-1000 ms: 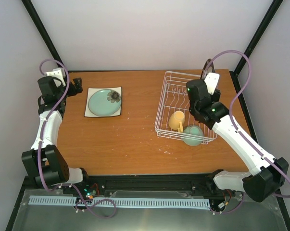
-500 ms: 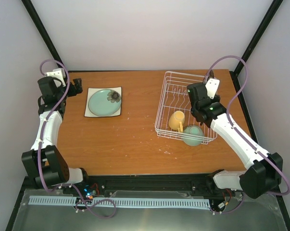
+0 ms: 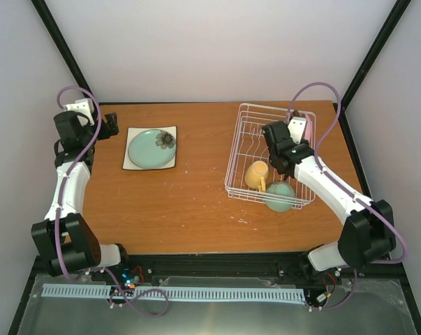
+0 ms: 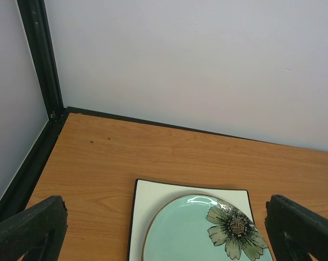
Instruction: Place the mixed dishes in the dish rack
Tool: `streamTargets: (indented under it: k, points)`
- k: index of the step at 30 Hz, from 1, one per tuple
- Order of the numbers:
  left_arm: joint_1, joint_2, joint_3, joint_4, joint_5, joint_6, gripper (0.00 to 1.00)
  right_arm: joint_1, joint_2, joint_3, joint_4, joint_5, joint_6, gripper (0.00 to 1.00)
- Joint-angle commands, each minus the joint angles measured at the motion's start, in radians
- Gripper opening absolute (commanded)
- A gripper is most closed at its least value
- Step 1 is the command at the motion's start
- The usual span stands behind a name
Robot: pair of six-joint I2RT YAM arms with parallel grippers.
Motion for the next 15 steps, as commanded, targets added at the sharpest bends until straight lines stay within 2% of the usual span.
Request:
streamTargets:
  k: [1, 7, 9, 11, 12, 15]
  points:
    - [0.004, -0.025, 0.008, -0.002, -0.014, 0.026, 1.00, -0.008, 0.029, 0.012, 0.117, 0.036, 0.053, 0.03]
    - [0.004, -0.026, 0.005, -0.004, -0.022, 0.028, 1.00, -0.010, 0.102, 0.037, 0.082, 0.002, 0.092, 0.03]
    - [0.004, -0.025, 0.005, -0.006, -0.021, 0.027, 1.00, -0.010, 0.116, 0.044, 0.072, -0.005, 0.106, 0.14]
    - [0.003, -0.024, 0.007, -0.006, -0.017, 0.025, 1.00, -0.013, 0.122, 0.053, 0.065, -0.009, 0.117, 0.37]
    - [0.004, -0.023, 0.007, -0.008, -0.017, 0.024, 1.00, -0.012, 0.123, 0.056, 0.063, -0.013, 0.120, 0.43]
    - [0.004, -0.019, 0.008, -0.010, -0.020, 0.024, 1.00, -0.012, 0.110, 0.060, 0.067, -0.010, 0.119, 0.50]
